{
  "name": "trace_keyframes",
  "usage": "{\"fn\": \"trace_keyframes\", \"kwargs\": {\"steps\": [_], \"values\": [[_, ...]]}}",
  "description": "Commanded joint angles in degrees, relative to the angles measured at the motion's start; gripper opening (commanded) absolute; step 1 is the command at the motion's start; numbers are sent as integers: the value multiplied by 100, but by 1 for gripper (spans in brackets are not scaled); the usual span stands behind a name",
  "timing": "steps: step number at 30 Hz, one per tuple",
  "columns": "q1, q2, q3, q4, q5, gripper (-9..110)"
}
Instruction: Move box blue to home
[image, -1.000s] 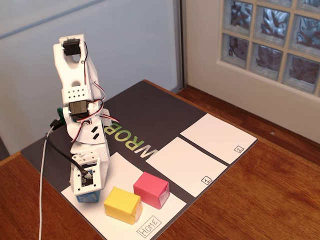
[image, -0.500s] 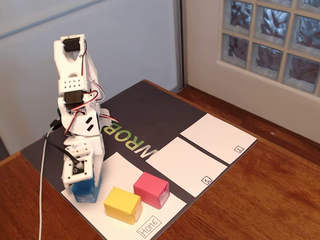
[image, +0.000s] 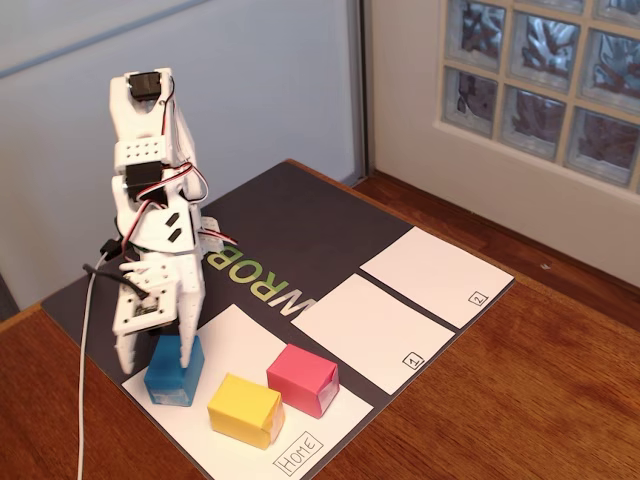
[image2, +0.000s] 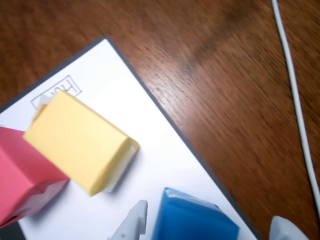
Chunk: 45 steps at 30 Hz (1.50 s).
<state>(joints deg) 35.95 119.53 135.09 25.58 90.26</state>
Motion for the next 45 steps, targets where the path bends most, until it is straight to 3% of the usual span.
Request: {"fn": "trace_keyframes", "kwargs": {"steps": [1,10,21,36,45], "values": [[-378,519,-272,-97,53,30],[-1635,1274,-211,-53,53,28],[-2962,2628,1037,-26,-132,17],[-3964,4025,800,3604,-220,0],[-4061,4263,826,4702,-290,-1]]}}
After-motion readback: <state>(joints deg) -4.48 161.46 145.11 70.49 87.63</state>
